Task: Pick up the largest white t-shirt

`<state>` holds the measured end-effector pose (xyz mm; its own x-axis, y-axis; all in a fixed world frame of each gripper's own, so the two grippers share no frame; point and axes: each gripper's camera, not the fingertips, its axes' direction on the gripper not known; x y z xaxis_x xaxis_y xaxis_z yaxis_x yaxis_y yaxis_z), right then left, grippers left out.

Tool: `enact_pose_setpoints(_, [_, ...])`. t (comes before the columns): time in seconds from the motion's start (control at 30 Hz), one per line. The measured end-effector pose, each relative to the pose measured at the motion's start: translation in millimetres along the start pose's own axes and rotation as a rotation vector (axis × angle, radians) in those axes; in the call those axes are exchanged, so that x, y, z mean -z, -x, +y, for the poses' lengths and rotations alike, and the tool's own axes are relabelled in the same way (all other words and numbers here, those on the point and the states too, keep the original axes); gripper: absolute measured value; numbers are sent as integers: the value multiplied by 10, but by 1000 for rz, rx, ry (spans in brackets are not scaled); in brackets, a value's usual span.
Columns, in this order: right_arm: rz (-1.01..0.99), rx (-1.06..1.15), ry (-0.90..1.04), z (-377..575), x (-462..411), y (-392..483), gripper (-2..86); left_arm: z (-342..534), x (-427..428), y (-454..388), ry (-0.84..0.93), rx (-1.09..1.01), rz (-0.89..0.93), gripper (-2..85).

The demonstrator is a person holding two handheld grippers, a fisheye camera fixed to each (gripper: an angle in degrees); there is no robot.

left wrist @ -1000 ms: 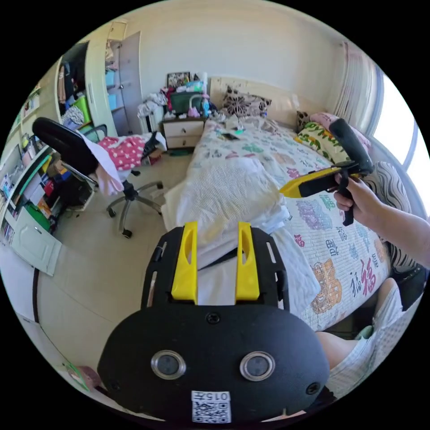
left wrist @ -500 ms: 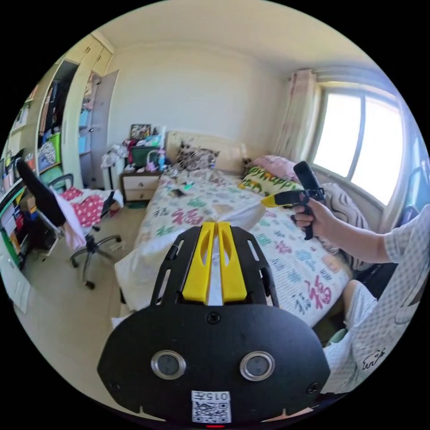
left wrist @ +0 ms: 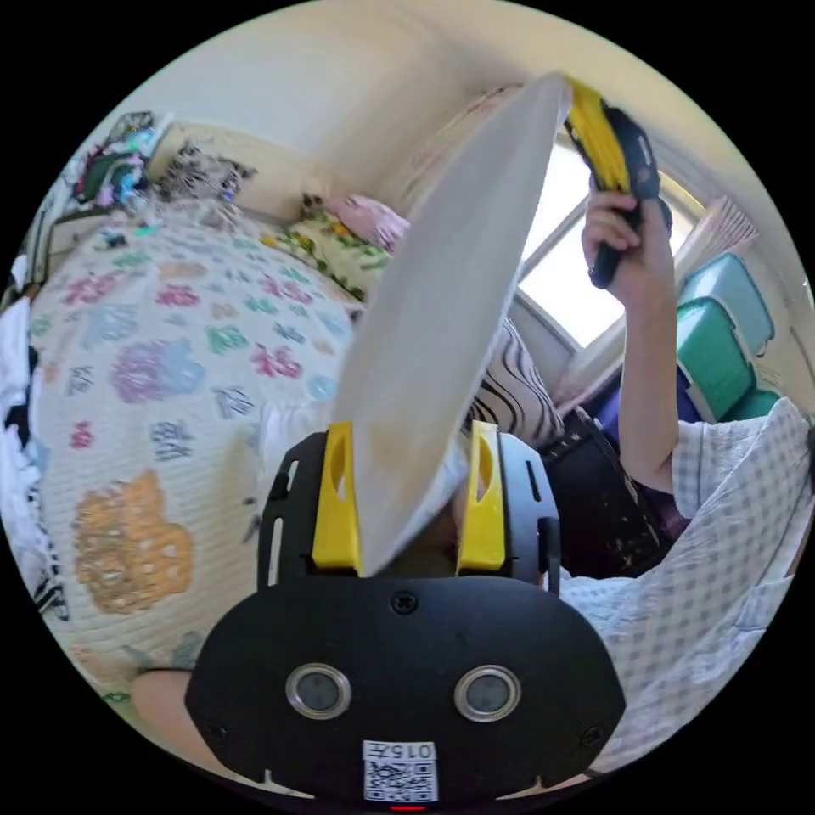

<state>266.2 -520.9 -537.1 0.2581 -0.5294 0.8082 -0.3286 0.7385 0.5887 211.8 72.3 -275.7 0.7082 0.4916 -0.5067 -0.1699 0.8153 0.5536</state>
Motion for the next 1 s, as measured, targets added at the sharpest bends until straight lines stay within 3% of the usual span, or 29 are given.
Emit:
enact_pose_setpoints(0.13, [132, -33, -25, 221, 697, 226, -5, 187, -381, -408, -2, -68, -102, 7])
enact_pose_setpoints(0.3, [303, -158, -125, 837, 1789, 535, -4, 47, -241, -698, 24, -182, -214, -7])
enact_pose_setpoints(0.5, [402, -325, -131, 1207, 2279, 425, -3, -537, -570, -809, 73, -304, -353, -5])
enact_pose_setpoints(0.77, [357, -760, 159, 1693, 1667, -1245, 32, -841, -2400, 168, 320, -156, -620, 39])
enact_pose_setpoints(0.87, [186, -639, 216, 1823, 1393, -1034, 60, -399, -2453, 164, 292, -169, -584, 55])
enact_pose_setpoints(1.0, [153, -387, 520, 2046, 807, -411, 82, 416, -2414, 152, 317, -163, -497, 59])
